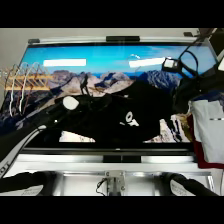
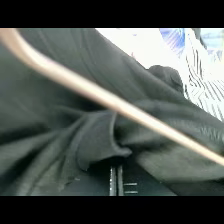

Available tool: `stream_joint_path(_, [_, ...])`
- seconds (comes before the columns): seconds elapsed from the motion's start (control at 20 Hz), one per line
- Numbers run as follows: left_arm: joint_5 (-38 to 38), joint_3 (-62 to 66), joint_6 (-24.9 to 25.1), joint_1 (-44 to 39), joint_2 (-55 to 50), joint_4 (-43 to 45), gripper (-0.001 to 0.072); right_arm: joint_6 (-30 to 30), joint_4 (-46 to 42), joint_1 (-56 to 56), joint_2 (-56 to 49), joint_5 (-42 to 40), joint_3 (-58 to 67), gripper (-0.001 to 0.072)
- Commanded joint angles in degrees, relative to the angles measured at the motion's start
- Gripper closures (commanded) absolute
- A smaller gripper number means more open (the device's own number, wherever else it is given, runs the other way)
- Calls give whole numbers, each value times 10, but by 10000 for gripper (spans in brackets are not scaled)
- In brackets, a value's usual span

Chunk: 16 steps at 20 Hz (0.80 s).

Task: Fold the shirts.

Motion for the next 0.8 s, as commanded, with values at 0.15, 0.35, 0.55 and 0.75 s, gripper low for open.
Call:
stream_joint_path(0.15, [-106, 2, 11, 146, 35, 61, 664, 7, 6, 0, 0, 8, 0, 651])
stream_joint_path(0.35, [-118, 23, 31, 171, 34, 60, 664, 8, 9, 0, 0, 9, 0, 651])
stream_joint_path(0.55, [-127, 100, 44, 172, 36, 60, 664, 13, 11, 0, 0, 12, -8, 652])
stream_joint_path(0.75, [-172, 196, 65, 167, 36, 60, 664, 18, 21, 0, 0, 2, -10, 651])
